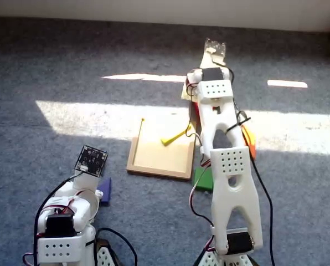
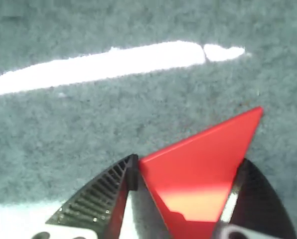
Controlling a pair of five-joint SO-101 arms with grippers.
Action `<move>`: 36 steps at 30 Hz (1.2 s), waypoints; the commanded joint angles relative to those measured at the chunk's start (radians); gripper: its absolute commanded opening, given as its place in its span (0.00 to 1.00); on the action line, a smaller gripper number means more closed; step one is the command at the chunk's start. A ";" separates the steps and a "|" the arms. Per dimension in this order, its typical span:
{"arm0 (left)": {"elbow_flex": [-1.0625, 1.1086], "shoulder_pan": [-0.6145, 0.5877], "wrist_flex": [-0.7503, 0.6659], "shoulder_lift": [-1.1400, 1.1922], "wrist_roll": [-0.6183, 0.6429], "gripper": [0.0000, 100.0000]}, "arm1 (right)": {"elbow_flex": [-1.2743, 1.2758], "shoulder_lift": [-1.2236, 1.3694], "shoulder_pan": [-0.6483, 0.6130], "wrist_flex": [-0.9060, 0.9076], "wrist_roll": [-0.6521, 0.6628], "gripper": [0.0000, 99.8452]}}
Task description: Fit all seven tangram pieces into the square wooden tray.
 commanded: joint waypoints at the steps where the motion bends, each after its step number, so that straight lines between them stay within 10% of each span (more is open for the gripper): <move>1: 0.021 -0.010 0.005 -0.028 -0.009 0.01 | -0.056 -0.027 0.008 0.054 0.058 0.27; 12: 0.021 -0.010 0.005 -0.028 -0.009 0.01 | -0.389 -0.018 0.015 0.375 0.192 0.27; 36: 0.021 -0.010 0.005 -0.028 -0.009 0.01 | -0.458 0.179 -0.024 0.189 0.132 0.48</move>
